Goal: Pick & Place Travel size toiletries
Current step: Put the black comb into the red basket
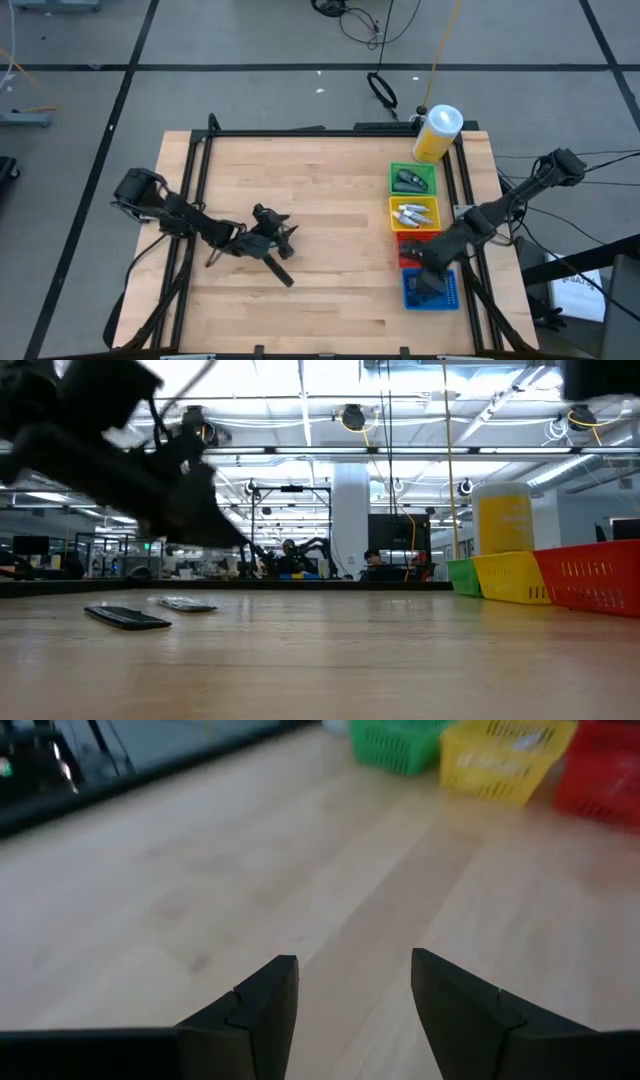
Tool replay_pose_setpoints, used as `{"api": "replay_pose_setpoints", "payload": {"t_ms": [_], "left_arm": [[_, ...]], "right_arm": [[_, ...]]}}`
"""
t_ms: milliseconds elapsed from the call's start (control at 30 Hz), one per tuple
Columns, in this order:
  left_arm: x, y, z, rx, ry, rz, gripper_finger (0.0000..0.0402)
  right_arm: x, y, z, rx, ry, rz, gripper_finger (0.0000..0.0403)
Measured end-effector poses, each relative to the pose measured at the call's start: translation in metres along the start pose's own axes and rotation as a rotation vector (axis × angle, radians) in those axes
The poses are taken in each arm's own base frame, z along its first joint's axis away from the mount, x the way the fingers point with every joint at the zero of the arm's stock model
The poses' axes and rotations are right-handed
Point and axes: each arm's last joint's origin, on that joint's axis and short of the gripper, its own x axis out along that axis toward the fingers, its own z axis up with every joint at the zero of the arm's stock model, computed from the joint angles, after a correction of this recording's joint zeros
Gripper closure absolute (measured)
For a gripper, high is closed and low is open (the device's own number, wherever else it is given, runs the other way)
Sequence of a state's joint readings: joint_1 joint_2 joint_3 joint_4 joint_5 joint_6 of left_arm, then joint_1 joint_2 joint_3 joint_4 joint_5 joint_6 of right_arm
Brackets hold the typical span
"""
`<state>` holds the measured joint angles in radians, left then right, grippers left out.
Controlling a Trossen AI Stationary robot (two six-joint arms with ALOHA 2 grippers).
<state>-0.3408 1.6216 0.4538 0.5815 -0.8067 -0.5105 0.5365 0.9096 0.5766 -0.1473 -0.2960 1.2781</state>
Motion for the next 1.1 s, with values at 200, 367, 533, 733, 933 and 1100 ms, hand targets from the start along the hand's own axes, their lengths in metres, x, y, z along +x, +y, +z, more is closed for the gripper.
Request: {"api": "replay_pose_setpoints", "payload": {"t_ms": [200,367,533,733,933,1100], "left_arm": [[-0.028,0.001,0.02,0.083,-0.045,0.018,0.0211],[-0.045,0.02,0.016,0.095,0.127,0.045,0.0211],[-0.058,0.032,0.011,0.038,0.363,-0.054,0.0212],[-0.047,0.024,0.006,0.06,0.497,-0.243,0.0268],[-0.021,0.026,-0.011,0.054,0.59,-0.237,0.0377],[0.014,0.009,-0.009,-0.022,0.389,-0.411,0.0389]], "right_arm": [[0.003,0.017,0.038,-0.471,-0.497,0.039,0.0225],[0.031,-0.002,0.078,-0.781,-0.642,-0.155,0.0232],[0.067,-0.035,0.12,-0.849,-0.715,-0.25,0.0212],[0.104,-0.06,0.175,-0.801,-0.66,-0.349,0.0194],[0.129,-0.059,0.207,-0.823,-0.541,-0.433,0.0191],[0.124,-0.057,0.204,-0.786,-0.394,-0.535,0.0191]]}}
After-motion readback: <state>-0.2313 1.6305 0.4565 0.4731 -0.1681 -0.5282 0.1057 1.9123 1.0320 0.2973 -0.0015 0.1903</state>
